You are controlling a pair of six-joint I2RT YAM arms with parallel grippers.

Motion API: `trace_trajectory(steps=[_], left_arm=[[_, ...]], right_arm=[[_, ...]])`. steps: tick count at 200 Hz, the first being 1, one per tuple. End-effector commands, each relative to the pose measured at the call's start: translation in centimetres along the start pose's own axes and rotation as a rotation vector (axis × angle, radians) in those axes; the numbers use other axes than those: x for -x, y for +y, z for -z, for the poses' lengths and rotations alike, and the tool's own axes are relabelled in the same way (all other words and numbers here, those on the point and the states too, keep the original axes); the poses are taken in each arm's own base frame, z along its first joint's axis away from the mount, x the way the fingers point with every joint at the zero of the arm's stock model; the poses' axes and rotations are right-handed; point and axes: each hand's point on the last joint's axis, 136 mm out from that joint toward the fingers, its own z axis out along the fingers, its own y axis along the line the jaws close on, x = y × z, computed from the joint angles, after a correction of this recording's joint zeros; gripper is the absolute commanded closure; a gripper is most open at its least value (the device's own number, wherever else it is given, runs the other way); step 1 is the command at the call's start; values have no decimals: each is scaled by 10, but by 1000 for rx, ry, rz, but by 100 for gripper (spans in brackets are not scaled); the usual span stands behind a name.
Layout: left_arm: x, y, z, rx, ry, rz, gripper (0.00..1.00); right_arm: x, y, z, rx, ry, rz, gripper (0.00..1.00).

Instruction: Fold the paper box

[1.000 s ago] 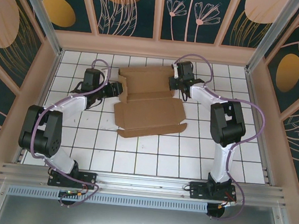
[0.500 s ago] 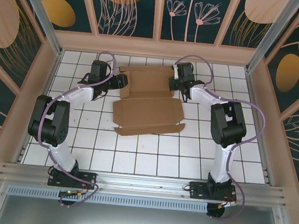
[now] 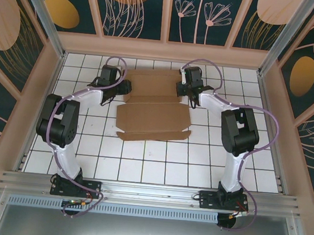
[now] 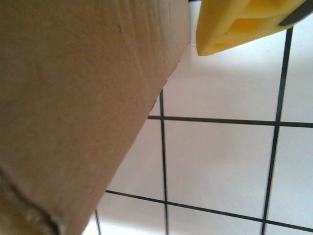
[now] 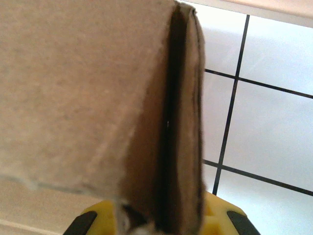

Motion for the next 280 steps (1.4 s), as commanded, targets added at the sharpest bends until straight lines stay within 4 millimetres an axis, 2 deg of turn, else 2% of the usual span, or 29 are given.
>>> trace_trajectory(steps=[1,67,95,132,177,181,211,234,259,272,275,280], left_arm=[[-3,19,-8,133,0,-38,62],[5,34,4,324,-67,-87,93],[6,42,9,391,-89,-91,100],[7,48,11,430,-100,-75,100],[-1,48,9,409,-103,-20,100],[-2,49,9,408,-104,-14,100],[-10,44,6,354,-116,31,100],[-18,43,6,313,-133,52,92],[-23,41,10,285,-153,68,74],[-15,33,14,243,-173,71,67],[-24,36,14,246,-157,69,65],[-24,34,15,237,-155,67,63]], right_arm=[[-57,11,0,17,173,17,100],[-45,16,16,-41,108,-2,100],[-44,13,19,-73,100,-25,100],[-41,9,22,-133,77,-50,100],[-30,-9,33,-281,-6,-152,100],[-30,-1,34,-282,-14,-147,100],[-35,2,33,-323,-55,-160,100],[-40,-1,39,-306,-130,-183,100],[-40,0,48,-275,-216,-167,100],[-38,2,53,-257,-253,-153,100],[-39,1,55,-258,-260,-150,100],[-37,0,58,-263,-275,-150,100]])
